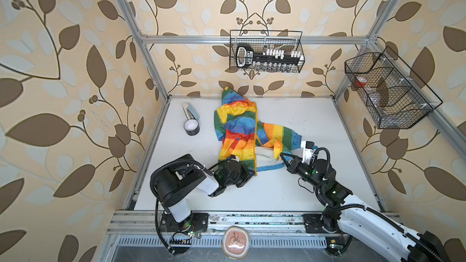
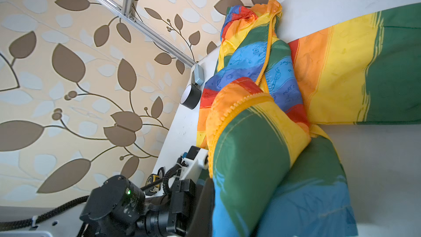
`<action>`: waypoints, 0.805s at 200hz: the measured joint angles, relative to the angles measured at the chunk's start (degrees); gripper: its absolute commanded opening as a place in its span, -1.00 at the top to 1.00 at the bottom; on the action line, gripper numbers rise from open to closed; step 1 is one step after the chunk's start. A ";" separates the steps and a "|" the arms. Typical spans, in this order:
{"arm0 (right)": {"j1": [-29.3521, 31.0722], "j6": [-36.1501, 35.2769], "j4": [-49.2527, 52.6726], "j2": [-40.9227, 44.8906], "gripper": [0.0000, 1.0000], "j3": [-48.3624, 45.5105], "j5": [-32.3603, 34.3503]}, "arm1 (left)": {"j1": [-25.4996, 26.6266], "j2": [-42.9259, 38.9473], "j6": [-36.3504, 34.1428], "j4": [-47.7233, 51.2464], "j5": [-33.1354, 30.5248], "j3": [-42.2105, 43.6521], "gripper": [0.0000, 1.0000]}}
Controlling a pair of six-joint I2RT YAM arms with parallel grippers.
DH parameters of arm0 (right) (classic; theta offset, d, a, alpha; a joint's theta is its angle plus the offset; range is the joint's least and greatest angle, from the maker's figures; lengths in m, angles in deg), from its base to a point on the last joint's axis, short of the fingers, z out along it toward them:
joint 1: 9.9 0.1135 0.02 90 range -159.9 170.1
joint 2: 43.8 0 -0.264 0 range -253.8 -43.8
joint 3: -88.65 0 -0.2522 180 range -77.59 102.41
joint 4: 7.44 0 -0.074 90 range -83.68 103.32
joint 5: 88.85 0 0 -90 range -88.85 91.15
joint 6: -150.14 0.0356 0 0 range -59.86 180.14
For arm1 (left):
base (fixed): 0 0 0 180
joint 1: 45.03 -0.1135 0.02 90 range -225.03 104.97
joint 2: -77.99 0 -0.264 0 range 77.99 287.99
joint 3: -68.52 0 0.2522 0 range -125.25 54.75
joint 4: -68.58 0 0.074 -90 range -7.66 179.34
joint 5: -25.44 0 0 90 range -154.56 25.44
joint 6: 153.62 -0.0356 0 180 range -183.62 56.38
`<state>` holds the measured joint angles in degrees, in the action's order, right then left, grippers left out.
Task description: Zip up the jacket
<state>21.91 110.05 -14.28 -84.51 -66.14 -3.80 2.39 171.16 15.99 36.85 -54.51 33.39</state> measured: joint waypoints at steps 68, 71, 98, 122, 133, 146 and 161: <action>-0.07 -1.57 1.16 -2.89 1.00 1.60 -0.02 | -4.90 -25.97 -14.62 29.07 -0.46 -14.84 1.00; -0.07 -1.62 1.16 -3.04 1.00 1.79 -0.02 | -5.42 -27.08 -15.12 30.21 -0.68 -15.21 1.00; -0.07 -2.23 1.09 -4.61 1.00 3.50 0.00 | -9.62 -31.52 -21.33 42.32 -5.62 -19.96 1.00; 0.07 -3.10 0.94 -5.95 1.00 4.85 0.04 | -10.32 -31.15 -30.36 49.53 -7.39 -23.71 1.00; 0.24 -3.56 0.63 -6.47 1.00 5.22 0.09 | -10.27 -30.56 -34.29 51.52 -7.04 -25.18 1.00; 0.74 -4.31 -0.09 -7.06 1.00 5.44 0.24 | -10.27 -29.66 -38.34 53.62 -6.95 -26.95 1.00; 1.88 -5.68 -0.94 -7.39 1.00 5.51 1.01 | -10.29 -28.68 -41.86 55.65 -6.82 -28.94 1.00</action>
<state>23.79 104.37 -15.22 -91.89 -60.64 -2.80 -7.91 142.48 -25.86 92.49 -61.33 4.45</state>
